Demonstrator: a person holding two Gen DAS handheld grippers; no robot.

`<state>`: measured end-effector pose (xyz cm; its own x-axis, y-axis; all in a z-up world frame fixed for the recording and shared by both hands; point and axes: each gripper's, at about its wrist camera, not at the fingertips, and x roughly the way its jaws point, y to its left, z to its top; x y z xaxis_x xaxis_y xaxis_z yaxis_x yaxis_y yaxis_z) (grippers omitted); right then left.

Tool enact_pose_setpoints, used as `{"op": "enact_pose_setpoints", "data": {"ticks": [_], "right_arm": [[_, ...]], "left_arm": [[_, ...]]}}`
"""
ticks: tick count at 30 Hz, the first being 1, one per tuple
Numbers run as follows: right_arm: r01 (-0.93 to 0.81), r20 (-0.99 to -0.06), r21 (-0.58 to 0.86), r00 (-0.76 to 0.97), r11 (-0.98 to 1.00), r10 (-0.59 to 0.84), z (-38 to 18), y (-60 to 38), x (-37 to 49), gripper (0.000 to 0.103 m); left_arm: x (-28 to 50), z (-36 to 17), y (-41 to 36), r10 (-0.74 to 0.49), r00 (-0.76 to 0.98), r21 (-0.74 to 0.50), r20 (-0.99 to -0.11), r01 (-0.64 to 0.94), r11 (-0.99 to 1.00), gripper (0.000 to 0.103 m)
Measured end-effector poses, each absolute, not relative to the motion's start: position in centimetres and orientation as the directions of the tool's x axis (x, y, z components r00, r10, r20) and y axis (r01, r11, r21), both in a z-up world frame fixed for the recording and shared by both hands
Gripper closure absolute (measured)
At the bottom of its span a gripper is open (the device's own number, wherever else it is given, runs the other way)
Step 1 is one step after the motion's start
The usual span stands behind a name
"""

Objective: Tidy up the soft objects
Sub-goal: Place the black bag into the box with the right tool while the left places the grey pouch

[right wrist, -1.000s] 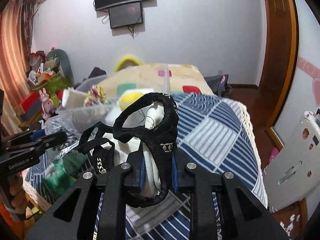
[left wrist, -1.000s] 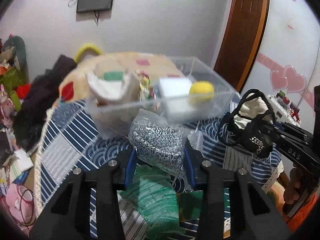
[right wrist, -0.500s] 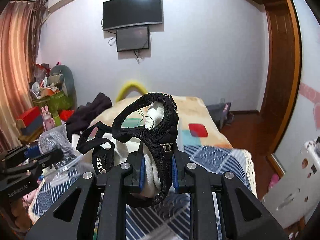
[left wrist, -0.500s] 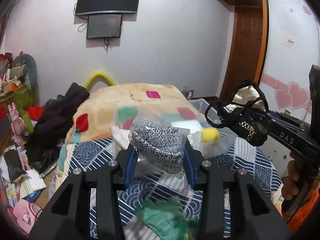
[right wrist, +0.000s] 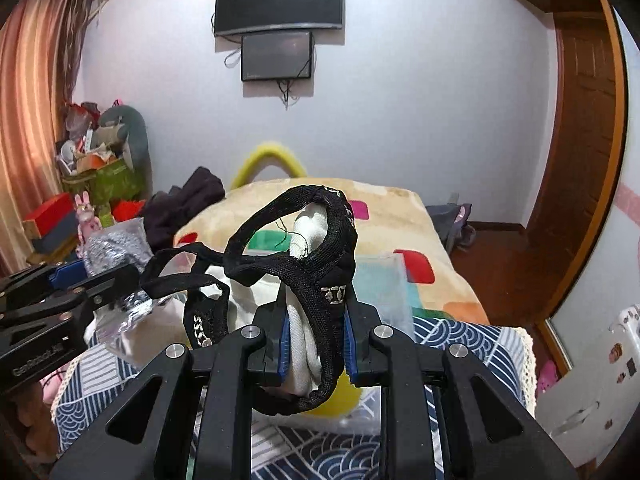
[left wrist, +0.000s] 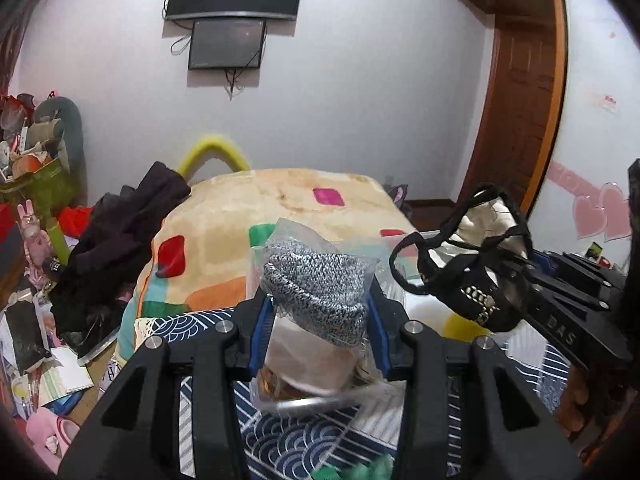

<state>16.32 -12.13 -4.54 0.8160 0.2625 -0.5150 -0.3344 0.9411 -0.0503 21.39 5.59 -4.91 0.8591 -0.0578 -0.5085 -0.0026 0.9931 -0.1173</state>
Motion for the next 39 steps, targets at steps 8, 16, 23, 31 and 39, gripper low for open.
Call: {"op": "enact_pose_setpoints", "data": {"ticks": [8, 16, 23, 31, 39], "right_arm": [[-0.364, -0.597, -0.056, 0.759, 0.930, 0.261, -6.5, -11.0, 18.1, 0.084], [-0.394, -0.675, -0.073, 0.696, 0.916, 0.246, -7.9, -10.5, 19.2, 0.078], [-0.394, -0.665, -0.069, 0.703, 0.916, 0.252, -6.5, -11.6, 18.5, 0.066], [-0.392, -0.589, -0.103, 0.765, 0.914, 0.262, -3.8, -12.5, 15.6, 0.043], [-0.399, -0.513, -0.121, 0.809, 0.909, 0.287, -2.2, -13.0, 11.9, 0.022]], "left_arm": [[25.5, -8.3, 6.3, -0.081, 0.789, -0.165, -0.609, -0.025, 0.986, 0.061], [26.2, -10.0, 4.9, -0.031, 0.760, -0.060, -0.649, -0.010, 0.998, 0.056], [25.2, -9.2, 4.7, -0.061, 0.750, -0.072, -0.659, 0.018, 0.997, 0.043], [22.2, -6.6, 4.5, -0.078, 0.791, -0.076, -0.607, 0.040, 0.996, 0.033], [17.5, -3.6, 4.4, -0.066, 0.848, -0.062, -0.526, 0.039, 0.997, 0.014]]}}
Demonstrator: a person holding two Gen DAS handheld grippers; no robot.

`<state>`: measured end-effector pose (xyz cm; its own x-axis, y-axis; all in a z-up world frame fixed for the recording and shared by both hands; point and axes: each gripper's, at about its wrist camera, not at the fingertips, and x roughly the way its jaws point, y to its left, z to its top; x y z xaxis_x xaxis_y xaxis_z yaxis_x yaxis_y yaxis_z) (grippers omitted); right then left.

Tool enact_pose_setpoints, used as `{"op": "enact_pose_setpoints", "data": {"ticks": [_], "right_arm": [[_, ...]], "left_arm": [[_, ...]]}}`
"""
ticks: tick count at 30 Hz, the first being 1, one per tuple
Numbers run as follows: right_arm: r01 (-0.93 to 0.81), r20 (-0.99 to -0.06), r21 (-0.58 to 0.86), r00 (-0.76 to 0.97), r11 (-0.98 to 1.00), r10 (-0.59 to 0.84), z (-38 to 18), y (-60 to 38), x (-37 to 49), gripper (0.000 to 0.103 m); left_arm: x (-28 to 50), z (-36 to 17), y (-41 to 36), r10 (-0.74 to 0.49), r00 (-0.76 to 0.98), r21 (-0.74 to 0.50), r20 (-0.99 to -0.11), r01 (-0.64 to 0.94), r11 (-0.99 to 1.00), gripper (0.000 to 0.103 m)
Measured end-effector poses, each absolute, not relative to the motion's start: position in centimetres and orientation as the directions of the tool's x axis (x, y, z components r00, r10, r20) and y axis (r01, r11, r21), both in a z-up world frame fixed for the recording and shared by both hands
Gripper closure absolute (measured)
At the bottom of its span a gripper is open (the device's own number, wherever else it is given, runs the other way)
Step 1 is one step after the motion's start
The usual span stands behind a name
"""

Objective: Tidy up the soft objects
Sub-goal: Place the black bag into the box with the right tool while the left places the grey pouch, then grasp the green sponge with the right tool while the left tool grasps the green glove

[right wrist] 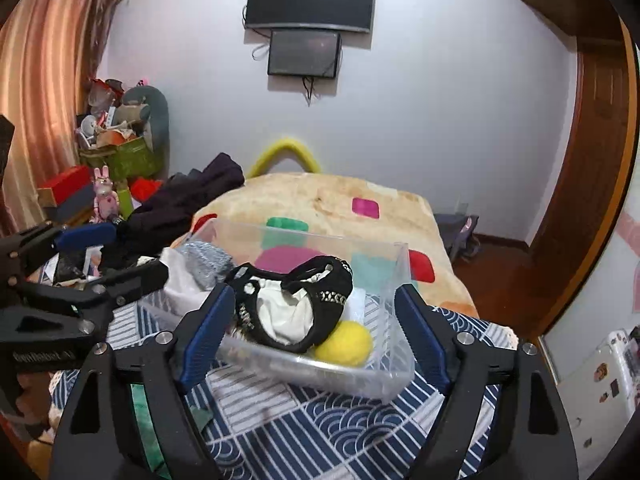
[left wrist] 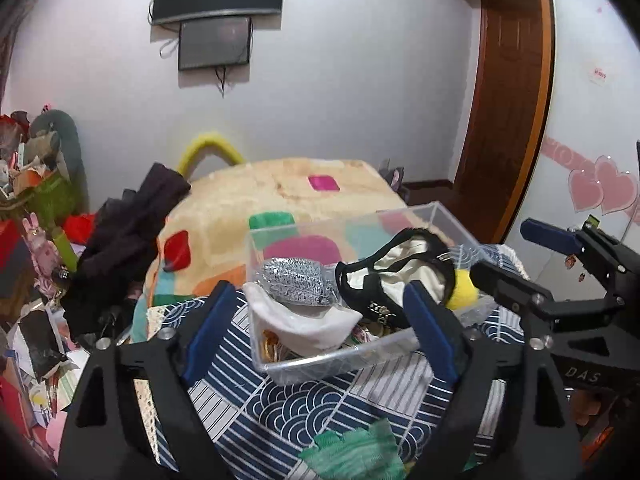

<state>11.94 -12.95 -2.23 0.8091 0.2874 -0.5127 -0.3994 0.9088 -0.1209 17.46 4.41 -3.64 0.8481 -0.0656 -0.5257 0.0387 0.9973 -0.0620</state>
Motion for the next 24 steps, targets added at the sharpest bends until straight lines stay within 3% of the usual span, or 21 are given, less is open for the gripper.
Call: {"op": "enact_pose_setpoints", "data": {"ticks": [8, 24], "right_arm": [[-0.425, -0.522, -0.051, 0.783, 0.904, 0.339, -3.7, -14.0, 9.2, 0.022], [-0.535, -0.718, 0.037, 0.573, 0.844, 0.395, -12.4, -11.3, 6.1, 0.022]], "left_arm": [[12.7, -2.9, 4.6, -0.060, 0.868, -0.054, -0.493, 0.039, 0.998, 0.006], [7.9, -11.8, 4.8, -0.046, 0.734, -0.054, -0.677, 0.013, 0.998, 0.006]]}}
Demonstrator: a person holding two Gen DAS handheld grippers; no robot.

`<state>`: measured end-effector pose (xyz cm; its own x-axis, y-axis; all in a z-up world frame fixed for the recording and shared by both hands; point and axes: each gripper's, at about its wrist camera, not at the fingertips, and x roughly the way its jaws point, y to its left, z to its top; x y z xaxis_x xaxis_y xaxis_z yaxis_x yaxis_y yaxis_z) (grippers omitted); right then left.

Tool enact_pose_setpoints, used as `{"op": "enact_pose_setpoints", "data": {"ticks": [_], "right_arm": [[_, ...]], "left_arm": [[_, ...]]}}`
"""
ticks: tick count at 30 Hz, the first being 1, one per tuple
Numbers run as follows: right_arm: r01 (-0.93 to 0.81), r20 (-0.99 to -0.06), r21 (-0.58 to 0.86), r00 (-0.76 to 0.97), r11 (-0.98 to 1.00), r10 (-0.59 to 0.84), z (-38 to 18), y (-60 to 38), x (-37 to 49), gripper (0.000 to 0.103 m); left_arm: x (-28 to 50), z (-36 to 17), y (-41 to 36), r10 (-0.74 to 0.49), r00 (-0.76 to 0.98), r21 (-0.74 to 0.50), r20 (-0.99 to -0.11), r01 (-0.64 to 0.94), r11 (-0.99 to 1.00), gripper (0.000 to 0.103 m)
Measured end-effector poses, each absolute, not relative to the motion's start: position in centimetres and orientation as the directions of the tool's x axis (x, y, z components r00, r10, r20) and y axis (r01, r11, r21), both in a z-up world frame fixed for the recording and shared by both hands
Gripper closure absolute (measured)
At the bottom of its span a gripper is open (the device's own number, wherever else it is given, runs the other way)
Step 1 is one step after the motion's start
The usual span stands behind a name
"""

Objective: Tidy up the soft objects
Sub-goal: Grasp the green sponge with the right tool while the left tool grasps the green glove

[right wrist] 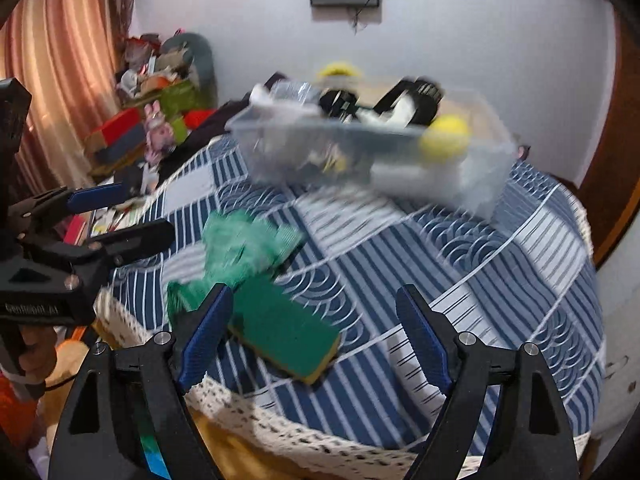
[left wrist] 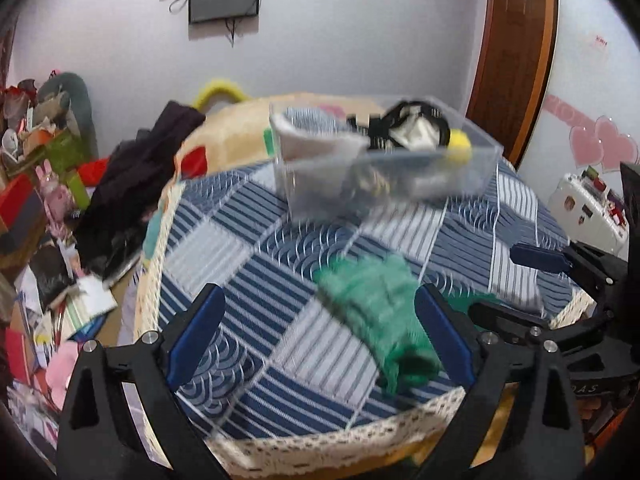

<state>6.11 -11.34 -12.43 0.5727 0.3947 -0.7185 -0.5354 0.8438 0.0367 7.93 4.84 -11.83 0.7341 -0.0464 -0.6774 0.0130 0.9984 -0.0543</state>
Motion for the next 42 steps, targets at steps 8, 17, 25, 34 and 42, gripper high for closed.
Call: {"op": "enact_pose_setpoints", "data": {"ticks": [8, 17, 25, 34, 42], "right_arm": [[-0.572, -0.743, 0.090, 0.506, 0.815, 0.437, -14.7, -11.0, 5.8, 0.033], [-0.592, -0.721, 0.066, 0.528, 0.803, 0.449, -14.2, -11.9, 4.5, 0.056], [-0.484, -0.684, 0.047, 0.623, 0.874, 0.381, -12.8, -15.3, 5.3, 0.058], [-0.410, -0.668, 0.076, 0.656, 0.909, 0.352, -11.7, -18.2, 6.3, 0.058], [-0.409, -0.643, 0.053, 0.684, 0.911, 0.344, -10.4, -17.9, 6.6, 0.058]], "left_arm": [[7.6, -13.3, 3.2, -0.088, 0.709, -0.072, -0.699, 0.052, 0.996, 0.006], [9.2, -14.4, 2.3, -0.124, 0.680, -0.109, -0.722, 0.066, 0.992, 0.006], [10.1, -15.0, 2.8, -0.162, 0.664, -0.162, -0.730, 0.062, 0.985, 0.008], [11.2, -16.2, 1.8, -0.185, 0.622, -0.169, -0.761, 0.085, 0.982, 0.075], [10.3, -14.2, 2.4, -0.154, 0.687, -0.143, -0.710, 0.074, 0.987, 0.084]]}}
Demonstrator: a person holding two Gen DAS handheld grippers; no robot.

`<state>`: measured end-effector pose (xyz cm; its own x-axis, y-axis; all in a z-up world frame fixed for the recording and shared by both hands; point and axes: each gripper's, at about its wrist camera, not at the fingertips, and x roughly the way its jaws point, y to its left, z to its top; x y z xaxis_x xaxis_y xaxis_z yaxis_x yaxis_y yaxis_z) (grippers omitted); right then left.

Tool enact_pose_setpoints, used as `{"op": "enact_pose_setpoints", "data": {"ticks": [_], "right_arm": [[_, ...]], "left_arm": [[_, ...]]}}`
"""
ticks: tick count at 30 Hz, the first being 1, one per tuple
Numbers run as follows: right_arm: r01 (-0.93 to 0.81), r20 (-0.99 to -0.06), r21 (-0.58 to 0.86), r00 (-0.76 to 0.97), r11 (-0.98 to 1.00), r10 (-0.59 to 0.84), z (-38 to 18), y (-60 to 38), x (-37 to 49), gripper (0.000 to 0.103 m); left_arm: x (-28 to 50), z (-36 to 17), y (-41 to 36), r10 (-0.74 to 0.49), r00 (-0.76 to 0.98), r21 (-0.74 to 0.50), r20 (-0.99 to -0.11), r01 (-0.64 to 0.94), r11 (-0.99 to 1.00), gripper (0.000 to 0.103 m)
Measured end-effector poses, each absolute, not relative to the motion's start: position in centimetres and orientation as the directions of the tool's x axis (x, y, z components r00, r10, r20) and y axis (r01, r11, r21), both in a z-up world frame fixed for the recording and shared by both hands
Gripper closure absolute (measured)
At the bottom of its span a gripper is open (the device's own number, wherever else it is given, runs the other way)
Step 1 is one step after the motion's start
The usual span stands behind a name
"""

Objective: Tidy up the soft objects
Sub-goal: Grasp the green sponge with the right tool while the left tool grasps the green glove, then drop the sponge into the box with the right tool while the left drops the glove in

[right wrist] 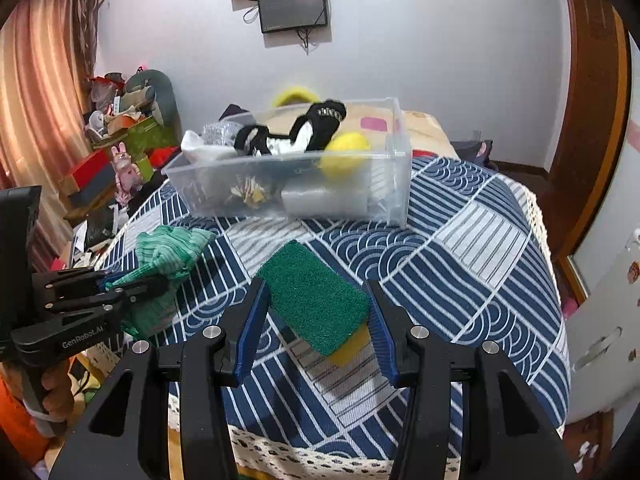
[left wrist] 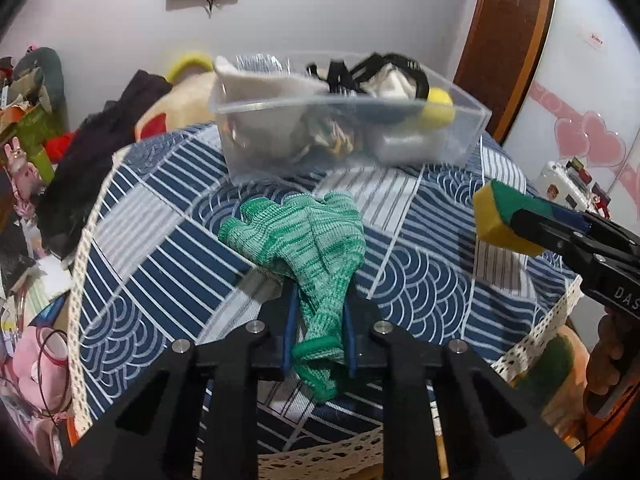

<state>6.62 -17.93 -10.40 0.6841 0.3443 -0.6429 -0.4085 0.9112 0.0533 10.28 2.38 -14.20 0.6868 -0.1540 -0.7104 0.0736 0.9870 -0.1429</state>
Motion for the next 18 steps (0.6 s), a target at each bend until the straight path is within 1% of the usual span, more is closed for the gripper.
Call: {"op": "enact_pose_setpoints", "data": {"ticks": [3, 10, 14, 18], "right_arm": [[-0.404, -0.621, 0.044, 0.705, 0.914, 0.342, -9.4, -17.8, 7.0, 0.058], [-0.381, -0.547, 0.042, 0.765, 0.924, 0.340, -6.6, -17.8, 8.7, 0.058], [-0.356, -0.506, 0.040, 0.799, 0.934, 0.326, -5.1, -17.8, 9.9, 0.058], [-0.339, -0.470, 0.047, 0.822, 0.939, 0.321, -3.9, -17.7, 11.3, 0.058]], "left_arm": [[10.1, -12.7, 2.8, -0.147, 0.720, -0.139, -0.678, 0.070, 0.988, 0.084], [10.5, -8.2, 3.7, -0.131, 0.812, -0.142, -0.569, 0.060, 0.988, 0.084], [11.8, -6.5, 4.1, -0.125, 0.844, -0.154, -0.521, 0.051, 0.987, 0.084], [13.5, -5.3, 3.8, -0.115, 0.869, -0.141, -0.481, 0.053, 0.989, 0.084]]}}
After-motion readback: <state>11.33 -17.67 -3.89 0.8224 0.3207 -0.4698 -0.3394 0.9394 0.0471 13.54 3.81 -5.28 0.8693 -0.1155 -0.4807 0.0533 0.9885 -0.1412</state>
